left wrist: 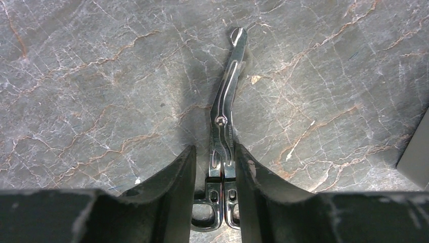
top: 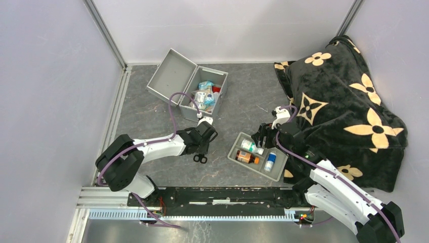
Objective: Organize the medicine kit
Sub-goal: Pick up the scissors from the center of the board.
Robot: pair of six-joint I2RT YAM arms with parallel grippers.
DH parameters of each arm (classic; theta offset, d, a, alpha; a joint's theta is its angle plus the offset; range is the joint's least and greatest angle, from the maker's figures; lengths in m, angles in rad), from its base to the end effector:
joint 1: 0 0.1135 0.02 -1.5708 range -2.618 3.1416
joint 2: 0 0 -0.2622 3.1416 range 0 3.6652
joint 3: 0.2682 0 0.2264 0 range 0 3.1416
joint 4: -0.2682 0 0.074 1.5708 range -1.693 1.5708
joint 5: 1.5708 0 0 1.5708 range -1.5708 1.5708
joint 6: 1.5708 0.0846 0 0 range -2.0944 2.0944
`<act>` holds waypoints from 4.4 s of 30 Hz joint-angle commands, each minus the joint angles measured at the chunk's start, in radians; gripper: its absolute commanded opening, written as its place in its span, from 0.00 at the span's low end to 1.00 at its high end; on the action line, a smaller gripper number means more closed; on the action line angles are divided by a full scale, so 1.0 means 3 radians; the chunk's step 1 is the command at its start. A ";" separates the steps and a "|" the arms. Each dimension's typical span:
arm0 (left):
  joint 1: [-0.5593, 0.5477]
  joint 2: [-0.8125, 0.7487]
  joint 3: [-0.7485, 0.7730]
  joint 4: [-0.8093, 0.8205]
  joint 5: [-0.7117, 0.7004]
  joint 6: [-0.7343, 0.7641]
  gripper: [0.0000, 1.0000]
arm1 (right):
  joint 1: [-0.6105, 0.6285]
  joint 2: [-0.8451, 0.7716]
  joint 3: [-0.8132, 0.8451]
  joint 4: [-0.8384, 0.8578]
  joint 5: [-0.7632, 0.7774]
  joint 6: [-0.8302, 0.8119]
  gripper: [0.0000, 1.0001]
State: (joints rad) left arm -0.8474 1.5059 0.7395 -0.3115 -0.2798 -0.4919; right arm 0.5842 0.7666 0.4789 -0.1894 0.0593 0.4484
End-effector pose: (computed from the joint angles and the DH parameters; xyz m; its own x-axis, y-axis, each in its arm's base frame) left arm 0.1998 -0.1909 0.1301 -0.8134 0.2353 -0.5320 0.2834 0.9590 -0.0090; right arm 0.1681 0.1052 0.2182 -0.5648 0.1454 -0.8123 -0.2905 0.8863 0.3606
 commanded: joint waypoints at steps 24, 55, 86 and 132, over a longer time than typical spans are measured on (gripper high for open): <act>0.0110 0.0088 -0.0205 -0.0091 0.0288 -0.0363 0.10 | 0.0179 0.0438 0.0154 0.0406 -0.1009 -0.0095 0.71; 0.0498 -0.0229 -0.0455 -0.0008 0.0470 -0.0380 0.04 | 0.1530 0.2407 0.0326 0.2022 -0.0042 0.2195 0.65; 0.0498 -0.0233 -0.0454 -0.0011 0.0474 -0.0375 0.03 | 0.1587 0.3501 0.0408 0.2990 -0.0497 0.2752 0.43; 0.0498 -0.2589 0.0287 -0.1130 -0.0961 -0.0179 0.90 | 0.1490 0.2054 0.0737 0.1901 0.0275 0.1477 0.00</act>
State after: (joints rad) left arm -0.7017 0.7998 0.8658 -0.6270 -0.4599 -0.5594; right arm 1.0508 1.4475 0.5747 0.5163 0.0517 1.0286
